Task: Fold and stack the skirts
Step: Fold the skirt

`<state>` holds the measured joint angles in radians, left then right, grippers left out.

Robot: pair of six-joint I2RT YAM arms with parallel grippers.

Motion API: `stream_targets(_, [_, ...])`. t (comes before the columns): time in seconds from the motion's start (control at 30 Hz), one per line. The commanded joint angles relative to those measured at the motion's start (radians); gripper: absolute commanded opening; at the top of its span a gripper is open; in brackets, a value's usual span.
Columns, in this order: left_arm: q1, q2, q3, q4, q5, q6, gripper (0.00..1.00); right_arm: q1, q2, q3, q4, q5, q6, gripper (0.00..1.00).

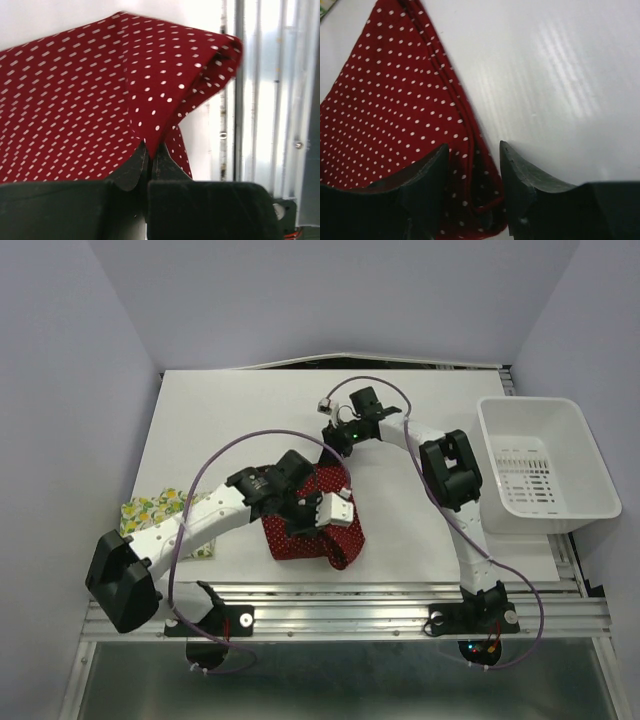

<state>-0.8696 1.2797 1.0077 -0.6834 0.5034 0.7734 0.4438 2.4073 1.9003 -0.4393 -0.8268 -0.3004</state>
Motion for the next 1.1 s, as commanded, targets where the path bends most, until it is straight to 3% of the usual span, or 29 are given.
stream_targets(0.0, [0.119,0.068,0.121,-0.050,0.070,0.056,0.00,0.033,-0.017,-0.107,-0.073,-0.037,-0.103,0.50])
stream_targets(0.37, [0.374,0.384,0.383,-0.064,0.102,0.099,0.00,0.042,-0.033,-0.179,-0.081,-0.021,-0.163,0.30])
stream_targets(0.57, [0.466,0.552,0.534,-0.081,0.098,0.125,0.00,0.042,-0.030,-0.176,-0.082,-0.011,-0.171,0.29])
stream_targets(0.83, [0.477,0.629,0.503,-0.077,0.090,0.139,0.00,0.042,-0.019,-0.152,-0.082,0.006,-0.158,0.30])
stream_targets(0.93, [0.477,0.619,0.442,-0.050,0.087,0.121,0.00,0.042,-0.019,-0.144,-0.081,0.026,-0.145,0.39])
stream_targets(0.97, [0.478,0.616,0.427,-0.041,0.075,0.112,0.01,0.042,-0.020,-0.136,-0.082,0.032,-0.138,0.52])
stream_targets(1.0, [0.481,0.618,0.408,-0.025,0.073,0.098,0.07,0.042,-0.028,-0.132,-0.082,0.049,-0.128,0.61])
stream_targets(1.03, [0.488,0.616,0.402,-0.012,0.072,0.081,0.11,0.042,-0.034,-0.129,-0.079,0.058,-0.118,0.61])
stream_targets(1.07, [0.503,0.619,0.394,0.002,0.070,0.061,0.16,0.042,-0.042,-0.122,-0.076,0.077,-0.090,0.68])
